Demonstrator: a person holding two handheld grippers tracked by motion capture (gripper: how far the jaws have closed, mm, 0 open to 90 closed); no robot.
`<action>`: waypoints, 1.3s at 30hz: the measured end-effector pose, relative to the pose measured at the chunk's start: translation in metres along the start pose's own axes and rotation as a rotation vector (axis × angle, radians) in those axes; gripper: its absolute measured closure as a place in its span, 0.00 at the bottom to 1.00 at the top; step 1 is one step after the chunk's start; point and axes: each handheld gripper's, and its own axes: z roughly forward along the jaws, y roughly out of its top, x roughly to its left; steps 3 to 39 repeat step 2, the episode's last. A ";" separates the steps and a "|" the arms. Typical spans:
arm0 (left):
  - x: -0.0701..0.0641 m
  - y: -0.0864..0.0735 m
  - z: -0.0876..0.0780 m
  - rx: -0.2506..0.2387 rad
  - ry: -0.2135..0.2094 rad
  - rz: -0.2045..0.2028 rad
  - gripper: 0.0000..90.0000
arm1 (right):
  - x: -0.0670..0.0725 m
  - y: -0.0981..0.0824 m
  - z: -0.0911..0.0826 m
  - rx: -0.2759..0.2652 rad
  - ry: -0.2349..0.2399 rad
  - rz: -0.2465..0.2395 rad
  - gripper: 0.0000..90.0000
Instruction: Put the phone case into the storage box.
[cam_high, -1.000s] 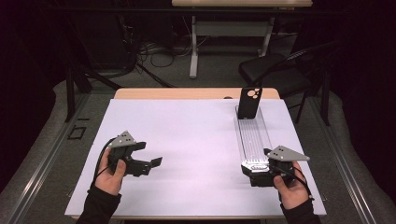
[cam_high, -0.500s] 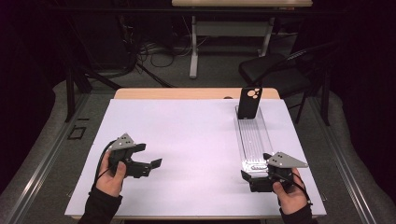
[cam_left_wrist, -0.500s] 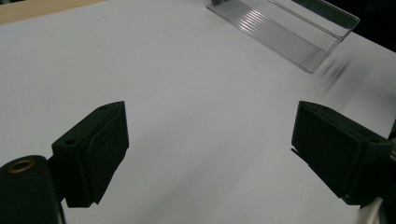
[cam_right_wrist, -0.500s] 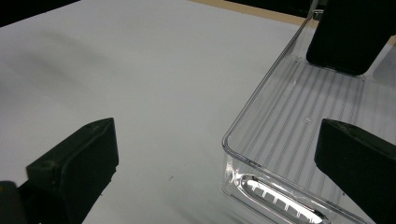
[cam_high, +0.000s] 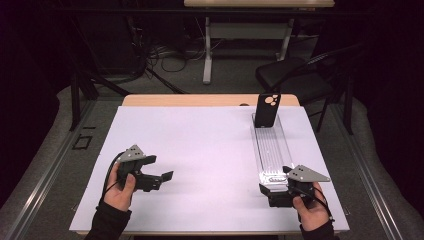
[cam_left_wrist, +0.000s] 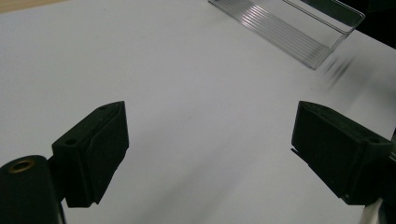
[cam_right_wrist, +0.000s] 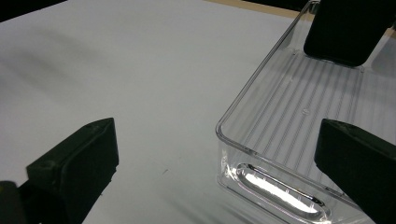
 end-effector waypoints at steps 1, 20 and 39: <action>0.000 0.000 0.000 -0.002 0.001 -0.001 0.13 | 0.000 0.000 0.000 -0.001 0.000 0.001 0.00; 0.001 0.000 0.000 -0.003 0.000 -0.001 0.13 | -0.001 0.000 -0.001 -0.007 -0.002 -0.001 0.00; 0.001 0.000 0.000 -0.003 0.000 -0.001 0.13 | -0.001 0.000 -0.001 -0.007 -0.002 -0.001 0.00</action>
